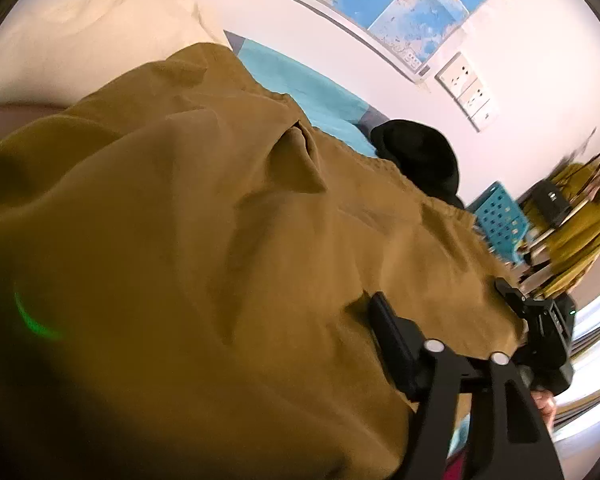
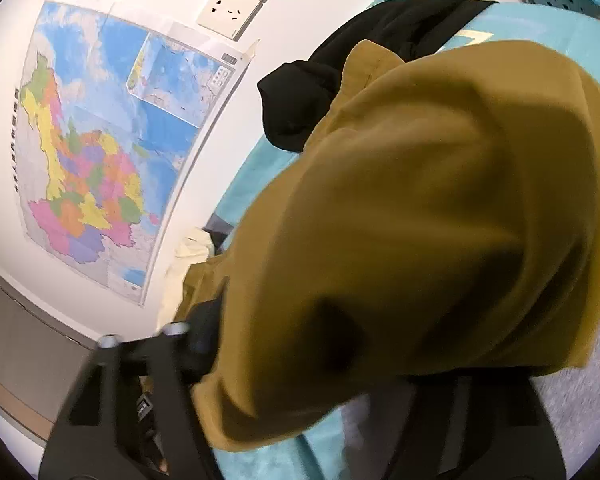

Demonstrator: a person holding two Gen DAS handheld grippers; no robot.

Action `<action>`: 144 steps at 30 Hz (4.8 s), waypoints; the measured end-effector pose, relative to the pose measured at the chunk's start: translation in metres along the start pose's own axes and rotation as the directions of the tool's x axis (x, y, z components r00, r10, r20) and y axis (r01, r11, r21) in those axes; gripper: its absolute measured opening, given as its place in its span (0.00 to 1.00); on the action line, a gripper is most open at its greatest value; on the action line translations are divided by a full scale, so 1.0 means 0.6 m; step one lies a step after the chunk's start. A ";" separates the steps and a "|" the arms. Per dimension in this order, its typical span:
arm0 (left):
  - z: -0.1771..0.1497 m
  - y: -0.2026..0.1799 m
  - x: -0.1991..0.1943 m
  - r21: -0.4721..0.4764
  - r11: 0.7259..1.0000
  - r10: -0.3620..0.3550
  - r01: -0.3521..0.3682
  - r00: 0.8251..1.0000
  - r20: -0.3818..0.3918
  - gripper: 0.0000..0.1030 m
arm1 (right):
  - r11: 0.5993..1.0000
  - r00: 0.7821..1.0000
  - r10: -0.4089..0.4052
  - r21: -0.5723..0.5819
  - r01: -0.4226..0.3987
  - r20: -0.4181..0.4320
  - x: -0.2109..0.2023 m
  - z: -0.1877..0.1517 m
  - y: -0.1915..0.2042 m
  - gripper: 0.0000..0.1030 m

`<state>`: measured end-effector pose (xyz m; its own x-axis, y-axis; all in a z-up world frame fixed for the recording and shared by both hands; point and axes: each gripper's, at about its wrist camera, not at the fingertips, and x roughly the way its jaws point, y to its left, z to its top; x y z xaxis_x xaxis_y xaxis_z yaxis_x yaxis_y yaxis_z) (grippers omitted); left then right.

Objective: Fold large clothes

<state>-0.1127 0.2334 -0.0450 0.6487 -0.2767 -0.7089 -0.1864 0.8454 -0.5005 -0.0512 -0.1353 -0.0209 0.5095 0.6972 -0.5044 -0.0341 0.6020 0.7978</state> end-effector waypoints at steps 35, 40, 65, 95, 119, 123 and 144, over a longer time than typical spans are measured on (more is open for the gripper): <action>0.023 -0.030 -0.088 0.124 0.992 -0.049 0.039 0.996 0.080 0.29 | 0.970 0.988 0.122 -0.201 -0.138 -0.090 -0.037 -0.006 0.076 0.23; 0.006 0.011 -0.053 0.097 0.995 0.006 -0.002 0.999 -0.043 0.46 | 0.990 0.980 0.035 -0.126 -0.061 -0.197 -0.011 -0.023 0.035 0.38; 0.043 -0.030 -0.106 0.184 0.983 0.003 -0.018 0.997 0.077 0.30 | 0.921 0.993 0.074 -0.377 -0.102 -0.089 -0.047 -0.007 0.163 0.20; 0.360 0.086 -0.429 0.083 0.895 0.331 -0.439 0.776 0.537 0.29 | 0.632 0.854 0.461 -0.585 -0.507 -0.242 0.219 0.052 0.603 0.19; 0.377 0.565 -0.320 -0.299 0.773 0.630 -0.559 0.731 0.262 0.44 | 0.741 0.776 0.274 -0.390 -0.547 -0.568 0.471 -0.117 0.458 0.69; 0.382 0.569 -0.323 -0.302 0.778 0.623 -0.552 0.741 0.251 0.47 | 0.817 0.866 0.235 -0.393 -0.421 -0.441 0.435 -0.053 0.415 0.77; 0.388 0.531 -0.293 -0.252 0.676 0.736 -0.692 0.652 0.184 0.59 | 0.648 0.878 0.135 -0.630 -0.428 -0.458 0.383 -0.014 0.389 0.15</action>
<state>-0.1143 0.6577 0.0362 0.4213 0.5258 -0.7389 -0.7610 0.6481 0.0273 0.0505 0.1687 0.0467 0.0488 0.8721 -0.4869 -0.7816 0.3369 0.5250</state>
